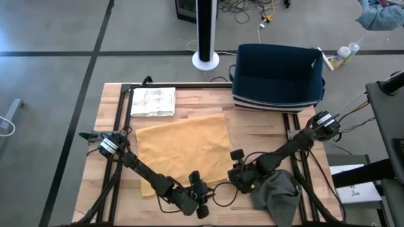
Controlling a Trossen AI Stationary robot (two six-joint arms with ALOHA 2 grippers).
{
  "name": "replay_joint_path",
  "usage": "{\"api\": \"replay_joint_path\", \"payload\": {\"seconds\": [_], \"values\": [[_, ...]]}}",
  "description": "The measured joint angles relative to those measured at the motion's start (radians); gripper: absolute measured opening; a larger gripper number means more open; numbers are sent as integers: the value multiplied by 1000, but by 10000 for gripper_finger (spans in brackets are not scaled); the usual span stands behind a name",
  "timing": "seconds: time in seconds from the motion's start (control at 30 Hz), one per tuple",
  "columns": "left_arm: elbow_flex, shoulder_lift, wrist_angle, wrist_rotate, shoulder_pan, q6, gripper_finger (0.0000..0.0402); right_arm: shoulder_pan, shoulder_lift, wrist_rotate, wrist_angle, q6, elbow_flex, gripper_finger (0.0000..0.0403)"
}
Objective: Fold towel
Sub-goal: Fold the yellow towel
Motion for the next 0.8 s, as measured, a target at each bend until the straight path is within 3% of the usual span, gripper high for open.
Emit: {"api": "replay_joint_path", "payload": {"seconds": [0.27, 0.6, 0.8], "values": [[64, 136, 200, 94, 61, 84, 76, -35, -2, 10, -50, 56, 5, 5], [218, 277, 191, 55, 101, 75, 76, -41, -29, -6, -87, 52, 25, 3], [221, 278, 93, 0, 106, 38, 76, -41, -29, -143, -80, 97, 27, 3]]}}
